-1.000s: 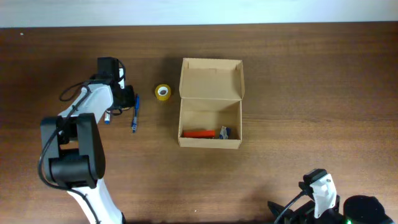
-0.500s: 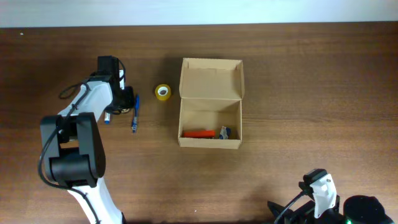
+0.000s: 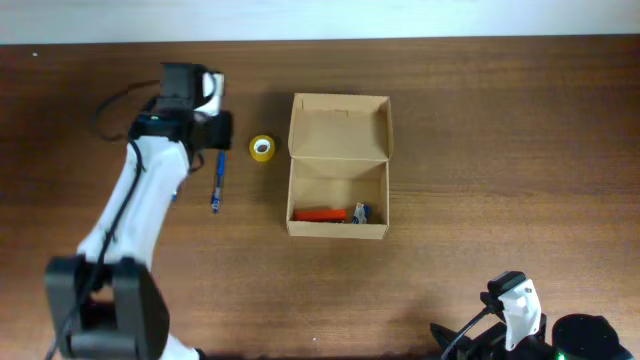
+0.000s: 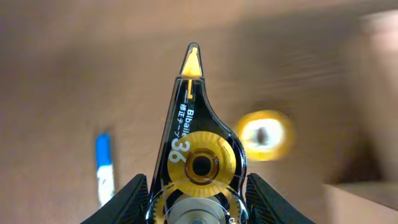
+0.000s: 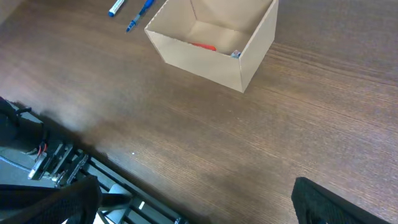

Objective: Pack container
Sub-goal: 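Lift the correction tape and drop it into the cardboard box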

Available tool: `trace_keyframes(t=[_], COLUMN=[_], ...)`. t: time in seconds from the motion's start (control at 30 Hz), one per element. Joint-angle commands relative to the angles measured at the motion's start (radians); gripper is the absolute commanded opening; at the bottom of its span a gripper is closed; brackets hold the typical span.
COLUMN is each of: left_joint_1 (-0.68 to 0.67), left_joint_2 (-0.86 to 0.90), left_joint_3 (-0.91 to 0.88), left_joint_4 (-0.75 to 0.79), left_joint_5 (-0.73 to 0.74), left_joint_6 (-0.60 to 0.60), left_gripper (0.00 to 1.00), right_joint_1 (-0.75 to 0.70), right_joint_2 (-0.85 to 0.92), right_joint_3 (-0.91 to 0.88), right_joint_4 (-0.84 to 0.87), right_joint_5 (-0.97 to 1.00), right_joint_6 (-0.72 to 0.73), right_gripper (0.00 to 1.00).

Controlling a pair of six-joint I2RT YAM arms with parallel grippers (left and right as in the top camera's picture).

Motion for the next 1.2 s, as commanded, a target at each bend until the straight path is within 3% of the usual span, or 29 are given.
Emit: trace_keyframes(t=[0.0, 0.13, 0.3, 0.5, 0.67, 1.17], left_joint_1=[-0.092, -0.196, -0.326, -0.394, -0.410, -0.409], left_joint_2=[-0.064, -0.075, -0.074, -0.061, 0.014, 0.216], left_joint_3=[0.016, 0.016, 0.015, 0.002, 0.001, 0.001], left_joint_4=[-0.002, -0.027, -0.141, -0.194, -0.202, -0.164], left_joint_5=[0.090, 0.175, 0.230, 0.230, 0.240, 0.137], left_joint_6=[0.151, 0.280, 0.533, 0.678, 0.758, 0.818], left_gripper=[0.15, 0.15, 0.15, 0.15, 0.11, 0.11], right_joint_1=[-0.006, -0.006, -0.006, -0.006, -0.006, -0.006], right_joint_2=[-0.002, -0.002, -0.002, -0.002, -0.002, -0.002], right_joint_3=[0.001, 0.001, 0.001, 0.001, 0.001, 0.001], right_joint_4=[0.003, 0.003, 0.003, 0.002, 0.002, 0.003], right_joint_5=[-0.013, -0.013, -0.013, -0.013, -0.013, -0.013], right_joint_6=[0.008, 0.008, 0.008, 0.008, 0.008, 0.008], right_gripper=[0.99, 0.99, 0.99, 0.99, 0.99, 0.99])
